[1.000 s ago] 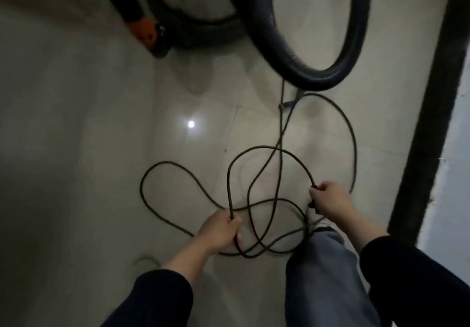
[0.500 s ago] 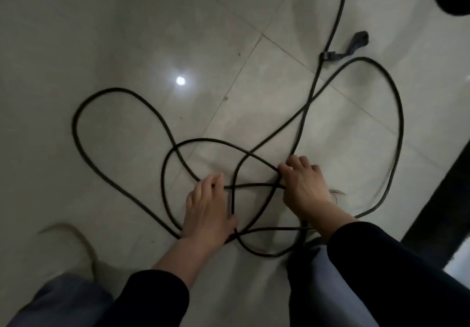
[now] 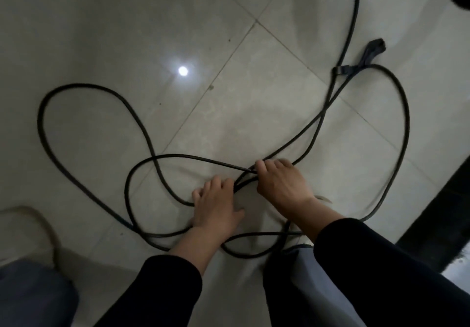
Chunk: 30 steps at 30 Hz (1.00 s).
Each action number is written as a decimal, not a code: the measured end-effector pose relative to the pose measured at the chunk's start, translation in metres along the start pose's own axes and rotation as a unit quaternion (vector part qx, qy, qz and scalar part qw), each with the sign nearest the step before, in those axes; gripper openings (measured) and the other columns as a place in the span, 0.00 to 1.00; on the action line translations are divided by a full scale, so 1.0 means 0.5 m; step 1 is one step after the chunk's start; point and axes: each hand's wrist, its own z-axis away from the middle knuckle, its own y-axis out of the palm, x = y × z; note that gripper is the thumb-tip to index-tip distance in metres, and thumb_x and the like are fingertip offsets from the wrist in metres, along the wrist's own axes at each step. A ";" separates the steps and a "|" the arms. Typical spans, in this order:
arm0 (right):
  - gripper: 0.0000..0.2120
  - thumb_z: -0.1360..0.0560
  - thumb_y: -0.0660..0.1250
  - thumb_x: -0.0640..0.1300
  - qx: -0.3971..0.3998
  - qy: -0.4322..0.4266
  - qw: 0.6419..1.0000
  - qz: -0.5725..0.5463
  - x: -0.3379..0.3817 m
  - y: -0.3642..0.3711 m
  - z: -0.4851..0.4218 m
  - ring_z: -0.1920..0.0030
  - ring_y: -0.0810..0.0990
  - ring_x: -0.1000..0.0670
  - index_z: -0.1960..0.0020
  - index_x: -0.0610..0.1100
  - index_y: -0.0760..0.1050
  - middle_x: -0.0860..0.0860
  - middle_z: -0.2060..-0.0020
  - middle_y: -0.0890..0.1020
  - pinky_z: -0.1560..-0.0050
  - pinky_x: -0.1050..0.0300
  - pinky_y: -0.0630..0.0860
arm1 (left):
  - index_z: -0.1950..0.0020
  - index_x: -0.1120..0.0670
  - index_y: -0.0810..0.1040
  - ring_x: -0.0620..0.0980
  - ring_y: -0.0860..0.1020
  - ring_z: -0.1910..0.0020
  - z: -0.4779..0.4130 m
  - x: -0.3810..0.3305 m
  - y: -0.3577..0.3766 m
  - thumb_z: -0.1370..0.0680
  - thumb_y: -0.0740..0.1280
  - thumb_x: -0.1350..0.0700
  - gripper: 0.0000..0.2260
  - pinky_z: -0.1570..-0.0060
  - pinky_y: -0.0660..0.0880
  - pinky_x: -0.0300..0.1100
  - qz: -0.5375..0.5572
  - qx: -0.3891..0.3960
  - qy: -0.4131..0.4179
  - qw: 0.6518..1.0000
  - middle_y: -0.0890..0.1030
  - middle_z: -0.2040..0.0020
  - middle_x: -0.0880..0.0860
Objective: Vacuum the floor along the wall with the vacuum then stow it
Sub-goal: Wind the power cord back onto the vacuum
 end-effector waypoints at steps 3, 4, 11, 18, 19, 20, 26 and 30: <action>0.18 0.23 0.58 0.39 0.040 0.012 0.996 -0.078 -0.002 -0.042 0.004 0.45 0.75 0.42 0.34 0.44 0.62 0.45 0.46 0.76 0.45 0.53 0.65 | 0.44 0.53 0.75 0.53 0.69 0.40 -0.006 0.004 -0.028 0.21 0.62 0.50 0.10 0.42 0.68 0.47 0.106 -0.012 0.006 0.994 0.73 0.44 0.53; 0.23 0.24 0.58 0.38 0.036 0.019 0.993 -0.108 -0.006 -0.057 0.009 0.44 0.74 0.42 0.29 0.46 0.59 0.46 0.44 0.76 0.46 0.53 0.65 | 0.45 0.55 0.76 0.53 0.72 0.44 0.000 0.004 -0.043 0.20 0.61 0.52 0.09 0.45 0.71 0.47 0.166 -0.015 0.022 0.986 0.76 0.47 0.54; 0.10 0.32 0.75 0.49 -0.143 0.042 0.987 -0.061 -0.031 -0.275 0.095 0.53 0.75 0.38 0.63 0.41 0.82 0.42 0.56 0.77 0.60 0.50 0.71 | 0.59 0.54 0.73 0.38 0.68 0.70 0.173 -0.056 -0.276 0.19 0.64 0.56 0.09 0.68 0.64 0.34 0.351 -0.045 0.132 0.926 0.70 0.71 0.42; 0.17 0.24 0.63 0.52 -0.050 0.064 0.959 -0.272 0.015 -0.621 0.281 0.62 0.78 0.43 0.67 0.45 0.70 0.48 0.69 0.75 0.65 0.58 0.65 | 0.41 0.42 0.71 0.48 0.74 0.67 0.376 -0.171 -0.564 0.29 0.74 0.59 0.22 0.59 0.73 0.45 0.358 -0.204 0.042 0.910 0.77 0.67 0.49; 0.15 0.24 0.63 0.51 -0.040 0.043 0.960 -0.273 0.022 -0.665 0.316 0.63 0.77 0.44 0.66 0.44 0.72 0.48 0.69 0.76 0.65 0.58 0.66 | 0.33 0.40 0.66 0.49 0.75 0.66 0.408 -0.189 -0.603 0.29 0.73 0.60 0.30 0.58 0.74 0.46 0.323 -0.219 0.037 0.920 0.76 0.67 0.49; 0.13 0.24 0.63 0.50 -0.026 0.018 0.963 -0.269 0.029 -0.708 0.351 0.63 0.77 0.44 0.64 0.44 0.74 0.48 0.68 0.77 0.66 0.58 0.66 | 0.27 0.40 0.61 0.49 0.75 0.65 0.439 -0.203 -0.635 0.30 0.73 0.61 0.37 0.58 0.74 0.47 0.290 -0.232 0.030 0.928 0.75 0.66 0.48; 0.13 0.26 0.66 0.47 -0.037 -0.069 0.961 -0.265 0.030 -0.966 0.530 0.72 0.74 0.48 0.66 0.41 0.75 0.47 0.73 0.75 0.71 0.54 0.68 | 0.63 0.48 0.80 0.47 0.67 0.53 0.589 -0.287 -0.798 0.24 0.67 0.48 0.09 0.58 0.68 0.41 0.150 -0.316 0.131 0.928 0.69 0.55 0.43; 0.08 0.28 0.70 0.43 -0.007 -0.058 0.924 -0.379 -0.018 -1.125 0.574 0.74 0.78 0.54 0.64 0.42 0.78 0.51 0.76 0.79 0.73 0.63 0.71 | 0.71 0.51 0.77 0.44 0.73 0.68 0.632 -0.335 -0.955 0.25 0.66 0.57 0.14 0.65 0.70 0.41 0.288 -0.216 0.126 0.925 0.76 0.70 0.45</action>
